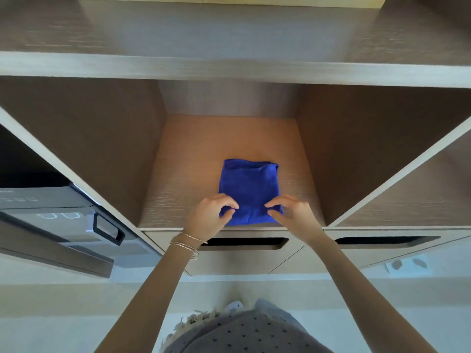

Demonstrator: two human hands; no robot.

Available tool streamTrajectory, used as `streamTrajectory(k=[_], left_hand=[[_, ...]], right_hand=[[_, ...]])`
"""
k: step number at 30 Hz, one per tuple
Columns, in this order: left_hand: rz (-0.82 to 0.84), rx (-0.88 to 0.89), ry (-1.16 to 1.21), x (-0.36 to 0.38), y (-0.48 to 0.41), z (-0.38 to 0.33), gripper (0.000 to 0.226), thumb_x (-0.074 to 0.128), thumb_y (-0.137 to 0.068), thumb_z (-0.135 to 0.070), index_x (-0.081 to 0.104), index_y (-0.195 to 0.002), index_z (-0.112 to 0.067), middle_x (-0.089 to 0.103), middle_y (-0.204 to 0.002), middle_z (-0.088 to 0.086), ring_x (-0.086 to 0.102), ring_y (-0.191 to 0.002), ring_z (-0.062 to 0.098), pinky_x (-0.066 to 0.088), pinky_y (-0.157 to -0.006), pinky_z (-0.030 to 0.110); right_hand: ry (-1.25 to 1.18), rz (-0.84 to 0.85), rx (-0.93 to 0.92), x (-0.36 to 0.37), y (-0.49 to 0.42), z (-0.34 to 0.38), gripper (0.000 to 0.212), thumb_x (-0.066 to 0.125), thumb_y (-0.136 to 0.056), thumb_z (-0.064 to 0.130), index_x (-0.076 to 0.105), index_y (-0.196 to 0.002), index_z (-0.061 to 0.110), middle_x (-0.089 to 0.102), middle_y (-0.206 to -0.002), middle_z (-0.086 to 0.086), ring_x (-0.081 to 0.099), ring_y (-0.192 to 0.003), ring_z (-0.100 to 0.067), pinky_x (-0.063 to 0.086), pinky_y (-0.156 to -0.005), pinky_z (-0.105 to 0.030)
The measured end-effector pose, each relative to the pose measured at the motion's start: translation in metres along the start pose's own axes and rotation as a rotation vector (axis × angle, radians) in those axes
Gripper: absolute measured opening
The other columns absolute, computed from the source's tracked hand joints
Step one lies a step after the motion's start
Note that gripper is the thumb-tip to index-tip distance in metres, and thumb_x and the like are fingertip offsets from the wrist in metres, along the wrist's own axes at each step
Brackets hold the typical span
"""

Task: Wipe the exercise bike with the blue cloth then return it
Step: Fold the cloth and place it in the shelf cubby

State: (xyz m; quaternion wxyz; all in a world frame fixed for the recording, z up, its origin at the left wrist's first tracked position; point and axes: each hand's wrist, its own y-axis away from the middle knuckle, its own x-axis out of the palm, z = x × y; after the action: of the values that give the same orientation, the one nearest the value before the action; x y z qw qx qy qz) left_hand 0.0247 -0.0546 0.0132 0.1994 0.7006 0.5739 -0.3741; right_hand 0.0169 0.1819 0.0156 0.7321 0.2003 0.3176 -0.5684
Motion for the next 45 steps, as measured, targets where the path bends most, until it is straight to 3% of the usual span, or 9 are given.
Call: streamTrajectory(k=[4, 7, 11, 15, 19, 24, 31, 38, 45], left_hand=[[-0.061, 0.025, -0.094, 0.001, -0.017, -0.005, 0.026, 0.057, -0.086, -0.006, 0.067, -0.106, -0.019, 0.067, -0.115, -0.005, 0.061, -0.105, 0.016, 0.048, -0.084, 0.028], [0.18, 0.017, -0.206, 0.01, -0.027, -0.006, 0.037, 0.052, -0.093, -0.019, 0.054, -0.13, -0.019, 0.049, -0.142, -0.002, 0.04, -0.133, 0.016, 0.033, -0.109, 0.027], [0.304, 0.018, -0.349, 0.013, -0.031, -0.005, 0.042, 0.047, -0.096, -0.03, 0.046, -0.137, -0.022, 0.036, -0.151, -0.003, 0.029, -0.14, 0.014, 0.025, -0.114, 0.027], [0.355, 0.067, -0.328, 0.015, -0.014, -0.009, 0.038, 0.05, -0.094, -0.03, 0.053, -0.131, -0.02, 0.044, -0.146, 0.0, 0.036, -0.136, 0.017, 0.025, -0.113, 0.028], [0.252, 0.028, -0.066, 0.001, -0.024, -0.011, 0.022, 0.06, -0.088, -0.009, 0.07, -0.107, -0.009, 0.067, -0.115, 0.009, 0.058, -0.11, 0.023, 0.036, -0.099, 0.025], [0.008, -0.04, -0.208, -0.01, -0.069, -0.004, 0.024, 0.059, -0.085, -0.008, 0.069, -0.105, -0.016, 0.067, -0.099, 0.005, 0.054, -0.101, 0.025, 0.046, -0.087, 0.038], [0.276, -0.082, -0.362, -0.01, -0.106, 0.011, 0.023, 0.071, -0.079, -0.029, 0.068, -0.1, -0.019, 0.067, -0.105, 0.001, 0.051, -0.105, 0.025, 0.04, -0.093, 0.034], [0.352, -0.063, -0.428, -0.018, -0.114, 0.007, 0.02, 0.074, -0.075, -0.026, 0.068, -0.092, -0.02, 0.071, -0.099, -0.002, 0.058, -0.099, 0.024, 0.039, -0.082, 0.031], [0.335, 0.086, -0.425, -0.012, -0.117, 0.001, 0.029, 0.074, -0.073, -0.028, 0.061, -0.099, -0.024, 0.058, -0.101, 0.001, 0.048, -0.101, 0.023, 0.039, -0.087, 0.036]], right_hand=[[0.053, -0.072, -0.03, -0.004, -0.016, 0.005, 0.018, 0.061, -0.086, 0.003, 0.071, -0.099, 0.012, 0.068, -0.102, 0.0, 0.064, -0.092, -0.018, 0.049, -0.081, -0.024], [0.191, 0.058, -0.004, 0.003, -0.024, 0.003, 0.023, 0.056, -0.089, 0.007, 0.068, -0.108, 0.012, 0.065, -0.115, -0.002, 0.061, -0.104, -0.018, 0.05, -0.087, -0.033], [0.301, 0.059, 0.068, 0.005, -0.028, 0.002, 0.02, 0.057, -0.087, 0.012, 0.07, -0.102, 0.019, 0.067, -0.11, 0.006, 0.061, -0.098, -0.017, 0.049, -0.078, -0.031], [0.374, 0.113, 0.038, 0.001, -0.013, 0.004, 0.013, 0.064, -0.083, 0.02, 0.072, -0.091, 0.027, 0.069, -0.096, 0.012, 0.063, -0.085, -0.012, 0.038, -0.067, -0.02], [0.183, 0.088, 0.128, -0.008, -0.013, 0.002, 0.012, 0.066, -0.083, 0.019, 0.073, -0.087, 0.028, 0.072, -0.088, 0.008, 0.061, -0.076, -0.01, 0.048, -0.067, -0.028], [0.213, -0.086, 0.119, -0.016, -0.055, 0.003, 0.016, 0.064, -0.086, 0.018, 0.071, -0.1, 0.02, 0.065, -0.103, 0.001, 0.052, -0.1, -0.018, 0.047, -0.078, -0.033], [0.399, 0.263, 0.245, -0.019, -0.081, 0.007, 0.011, 0.063, -0.087, 0.031, 0.067, -0.095, 0.024, 0.062, -0.112, -0.001, 0.056, -0.102, -0.022, 0.049, -0.087, -0.041], [0.362, 0.182, 0.265, -0.02, -0.081, 0.007, 0.014, 0.046, -0.096, 0.03, 0.055, -0.097, 0.019, 0.063, -0.105, -0.004, 0.059, -0.09, -0.026, 0.046, -0.075, -0.036], [0.443, 0.118, 0.251, -0.008, -0.084, 0.003, 0.01, 0.05, -0.093, 0.027, 0.056, -0.094, 0.02, 0.06, -0.106, -0.002, 0.045, -0.114, -0.022, 0.041, -0.083, -0.034]])
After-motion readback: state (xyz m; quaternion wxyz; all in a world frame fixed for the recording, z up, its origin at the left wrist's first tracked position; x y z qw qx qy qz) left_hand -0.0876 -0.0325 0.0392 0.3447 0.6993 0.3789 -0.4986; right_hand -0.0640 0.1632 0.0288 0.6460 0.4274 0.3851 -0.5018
